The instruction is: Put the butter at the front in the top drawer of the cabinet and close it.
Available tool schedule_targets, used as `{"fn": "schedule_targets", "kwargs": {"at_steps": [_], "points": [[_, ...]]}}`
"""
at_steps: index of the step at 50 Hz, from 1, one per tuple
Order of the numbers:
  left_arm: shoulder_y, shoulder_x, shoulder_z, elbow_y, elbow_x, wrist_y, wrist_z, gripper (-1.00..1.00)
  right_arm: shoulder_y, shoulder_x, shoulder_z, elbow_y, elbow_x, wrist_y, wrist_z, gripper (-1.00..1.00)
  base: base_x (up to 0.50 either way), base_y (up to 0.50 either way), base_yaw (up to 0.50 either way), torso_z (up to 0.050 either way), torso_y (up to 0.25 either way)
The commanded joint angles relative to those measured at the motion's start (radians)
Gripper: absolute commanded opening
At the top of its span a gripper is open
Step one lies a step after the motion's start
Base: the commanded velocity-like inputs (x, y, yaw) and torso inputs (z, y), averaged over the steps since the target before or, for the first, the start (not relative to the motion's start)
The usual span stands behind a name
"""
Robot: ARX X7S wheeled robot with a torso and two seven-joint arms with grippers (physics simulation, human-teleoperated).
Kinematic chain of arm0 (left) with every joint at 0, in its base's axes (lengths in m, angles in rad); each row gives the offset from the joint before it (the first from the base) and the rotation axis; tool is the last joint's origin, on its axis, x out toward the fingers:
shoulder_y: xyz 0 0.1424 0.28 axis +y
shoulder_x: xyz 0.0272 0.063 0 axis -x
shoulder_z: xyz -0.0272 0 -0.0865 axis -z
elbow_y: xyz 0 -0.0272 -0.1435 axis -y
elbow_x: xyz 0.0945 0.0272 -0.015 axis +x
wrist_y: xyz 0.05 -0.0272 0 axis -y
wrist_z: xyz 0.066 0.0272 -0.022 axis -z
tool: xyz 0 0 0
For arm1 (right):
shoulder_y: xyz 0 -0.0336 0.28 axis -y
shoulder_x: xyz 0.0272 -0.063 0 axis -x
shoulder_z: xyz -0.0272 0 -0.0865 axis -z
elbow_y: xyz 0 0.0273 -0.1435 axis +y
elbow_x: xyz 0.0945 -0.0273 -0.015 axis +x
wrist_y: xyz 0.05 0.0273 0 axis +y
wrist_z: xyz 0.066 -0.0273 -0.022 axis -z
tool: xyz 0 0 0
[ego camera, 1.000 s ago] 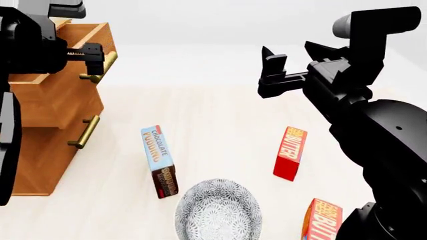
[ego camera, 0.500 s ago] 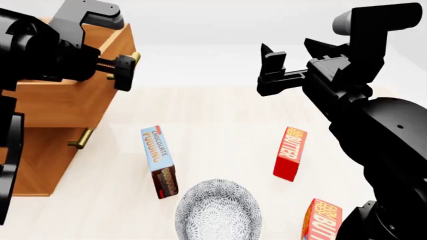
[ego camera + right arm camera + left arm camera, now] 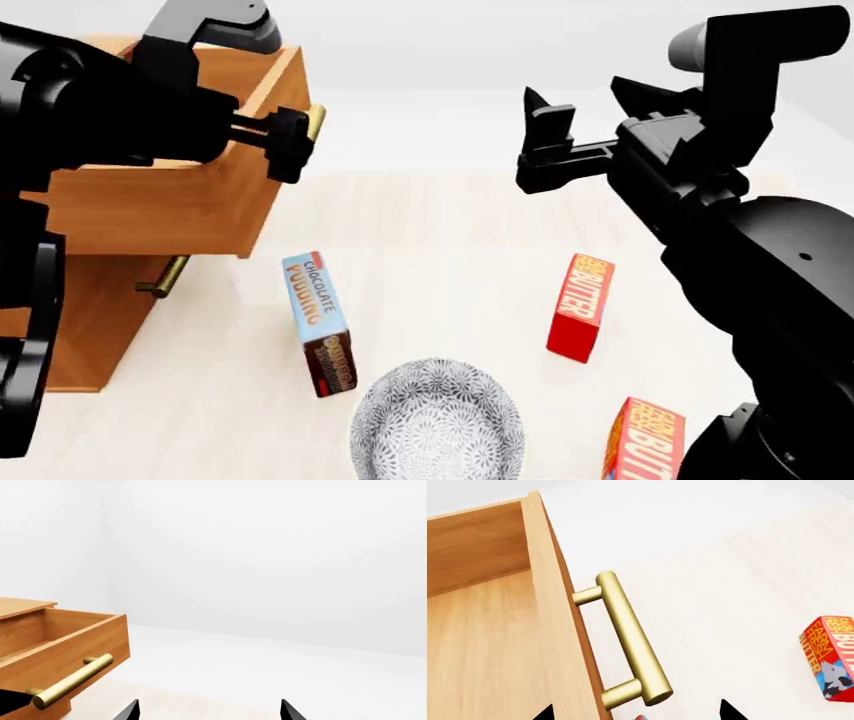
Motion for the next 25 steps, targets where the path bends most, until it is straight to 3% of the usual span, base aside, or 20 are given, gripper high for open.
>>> {"fn": "schedule_targets", "kwargs": {"at_steps": [1,9,12,20,25], "points": [[0.002,0.081,-0.217,0.214,-0.235,0.024,-0.085,1.00,0.000,0.003,0.007,-0.013,0.013,0.009,0.007,1.00,0.00,0.00,-0.01,0.000,0.000],[0.071,0.113,-0.462,0.629,-0.294,-0.153,-0.390,1.00,0.005,0.003,0.005,-0.013,0.020,0.011,0.014,1.00,0.00,0.00,-0.01,0.000,0.000],[0.096,0.095,-0.454,0.786,-0.293,-0.160,-0.466,1.00,0.005,0.003,0.006,-0.014,0.024,0.011,0.016,1.00,0.00,0.00,0.00,0.000,0.000],[0.265,-0.031,-0.321,1.163,-0.172,0.051,-0.589,1.00,-0.001,0.007,0.022,-0.035,0.038,0.028,0.025,1.00,0.00,0.00,0.00,0.000,0.000],[0.515,-0.055,-0.410,1.257,-0.112,0.222,-0.646,1.00,-0.017,0.011,0.035,-0.045,0.044,0.023,0.026,1.00,0.00,0.00,0.00,0.000,0.000]]}}
